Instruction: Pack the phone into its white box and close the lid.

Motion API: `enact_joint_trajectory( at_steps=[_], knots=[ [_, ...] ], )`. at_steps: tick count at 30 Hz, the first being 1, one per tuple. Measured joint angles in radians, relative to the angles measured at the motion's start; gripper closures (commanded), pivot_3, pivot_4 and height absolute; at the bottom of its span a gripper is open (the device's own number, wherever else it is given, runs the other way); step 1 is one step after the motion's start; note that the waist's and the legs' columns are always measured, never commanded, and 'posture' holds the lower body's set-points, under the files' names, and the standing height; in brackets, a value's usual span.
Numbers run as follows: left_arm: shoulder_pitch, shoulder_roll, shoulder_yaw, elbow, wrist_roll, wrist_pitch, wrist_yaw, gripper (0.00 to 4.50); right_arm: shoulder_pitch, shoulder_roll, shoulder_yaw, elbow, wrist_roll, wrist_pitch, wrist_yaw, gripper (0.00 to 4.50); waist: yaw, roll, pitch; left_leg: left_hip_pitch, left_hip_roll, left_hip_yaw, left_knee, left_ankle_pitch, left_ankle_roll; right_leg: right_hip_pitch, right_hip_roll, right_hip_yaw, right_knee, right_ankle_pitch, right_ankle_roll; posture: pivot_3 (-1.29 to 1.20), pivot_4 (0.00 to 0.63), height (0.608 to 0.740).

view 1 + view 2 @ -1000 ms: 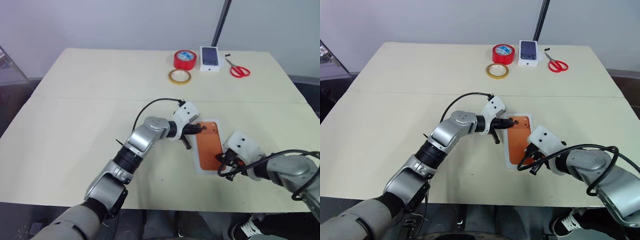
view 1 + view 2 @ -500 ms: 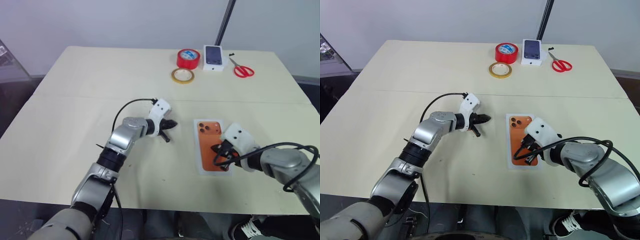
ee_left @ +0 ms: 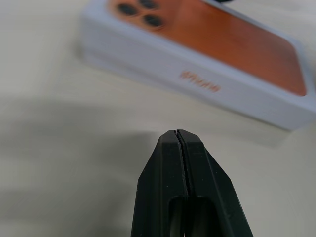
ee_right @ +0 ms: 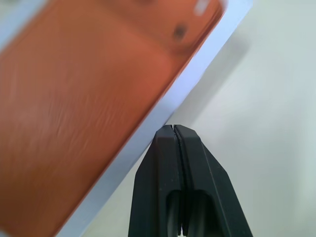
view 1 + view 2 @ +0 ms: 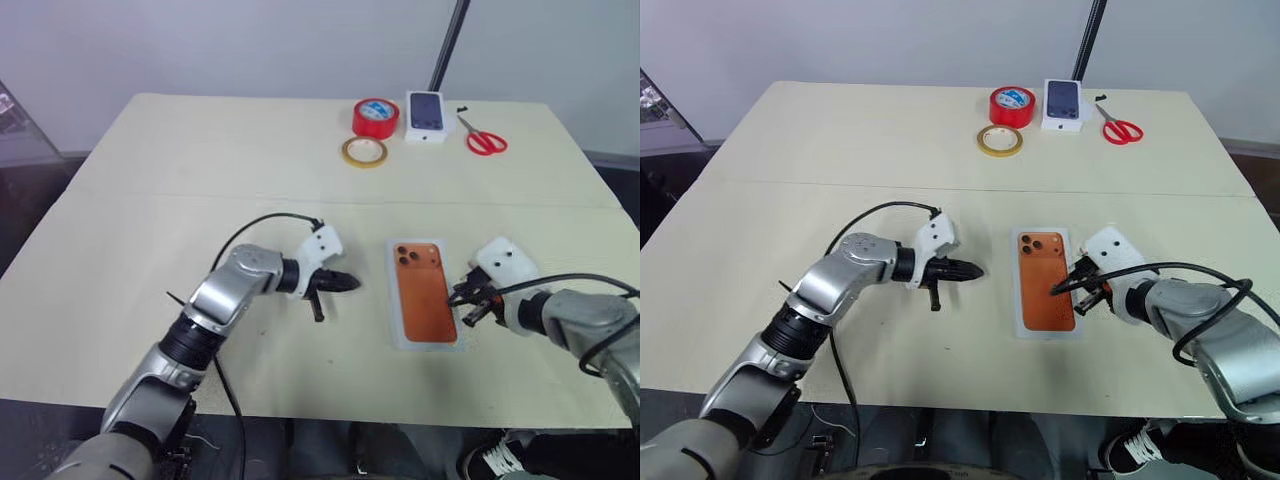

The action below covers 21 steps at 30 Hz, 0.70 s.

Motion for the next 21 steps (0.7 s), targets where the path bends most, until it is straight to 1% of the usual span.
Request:
enact_joint_trajectory(
  at_steps=[4, 7, 16, 21],
  knots=[
    [-0.001, -0.051, -0.040, 0.000, 0.008, -0.013, 0.003, 4.50, 0.011, 0.005, 0.012, 0.000, -0.002, 0.000, 0.005, 4.47, -0.006, 0.000, 0.000, 0.000, 0.001, 0.000, 0.000, 0.000, 0.000, 0.000, 0.001, 0.000, 0.000, 0.000, 0.000, 0.00, 0.150, 0.717],
    [-0.004, -0.072, -0.051, 0.006, 0.014, -0.023, 0.007, 4.50, 0.017, 0.012, 0.013, -0.001, -0.003, 0.000, 0.005, 4.47, -0.006, 0.000, 0.000, 0.000, 0.001, 0.000, 0.000, 0.000, 0.000, 0.000, 0.001, 0.000, 0.000, 0.000, 0.000, 0.00, 0.150, 0.717],
    [-0.004, -0.111, -0.018, 0.014, 0.002, -0.009, 0.025, 4.50, 0.016, 0.013, -0.032, -0.003, 0.004, 0.021, 0.022, 4.47, 0.000, 0.000, 0.000, 0.000, 0.000, 0.000, 0.000, 0.000, 0.000, 0.000, 0.000, 0.000, 0.000, 0.000, 0.000, 0.00, 0.150, 0.717],
    [-0.005, -0.113, -0.008, 0.014, -0.012, 0.003, 0.027, 4.50, 0.013, 0.009, -0.049, -0.013, 0.018, 0.039, 0.031, 4.47, -0.001, 0.000, 0.000, 0.000, 0.000, 0.000, 0.000, 0.000, 0.000, 0.000, 0.000, 0.000, 0.000, 0.000, 0.000, 0.00, 0.150, 0.717]
  ],
)
